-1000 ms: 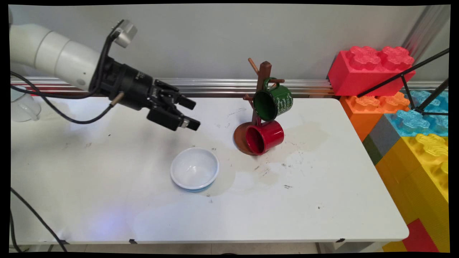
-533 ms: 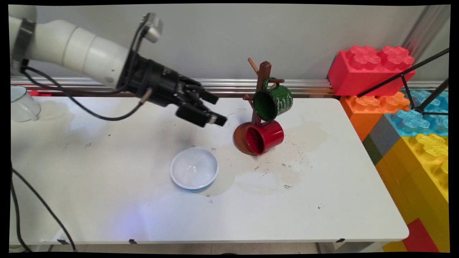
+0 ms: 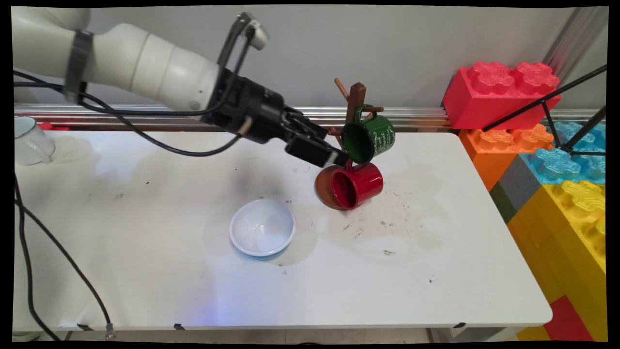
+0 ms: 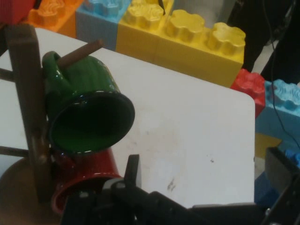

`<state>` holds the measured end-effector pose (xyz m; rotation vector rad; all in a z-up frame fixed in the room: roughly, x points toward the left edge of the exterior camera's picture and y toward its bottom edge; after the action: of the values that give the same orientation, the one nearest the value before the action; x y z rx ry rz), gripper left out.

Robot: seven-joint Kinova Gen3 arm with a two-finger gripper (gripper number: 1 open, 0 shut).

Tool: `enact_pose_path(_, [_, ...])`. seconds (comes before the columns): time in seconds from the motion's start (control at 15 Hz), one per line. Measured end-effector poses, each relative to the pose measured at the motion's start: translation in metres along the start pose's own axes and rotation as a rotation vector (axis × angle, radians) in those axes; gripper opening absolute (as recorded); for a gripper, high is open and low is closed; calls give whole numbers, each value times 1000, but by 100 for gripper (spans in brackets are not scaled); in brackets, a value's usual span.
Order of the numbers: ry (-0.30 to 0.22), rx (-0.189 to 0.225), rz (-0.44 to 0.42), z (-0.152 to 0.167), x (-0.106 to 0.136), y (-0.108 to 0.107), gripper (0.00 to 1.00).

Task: Pick up the green mug from the rack

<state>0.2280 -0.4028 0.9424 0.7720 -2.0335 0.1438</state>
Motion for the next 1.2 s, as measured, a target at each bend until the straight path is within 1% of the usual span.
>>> enact_pose_path(0.4, [-7, 23, -71, 26, 8, 14, 100])
enact_pose_path(0.53, [-7, 36, -95, 35, 8, 17, 100])
enact_pose_path(0.93, [3, 85, -160, 63, 6, 19, 100])
enact_pose_path(1.2, [10, 106, -182, 75, 6, 17, 100])
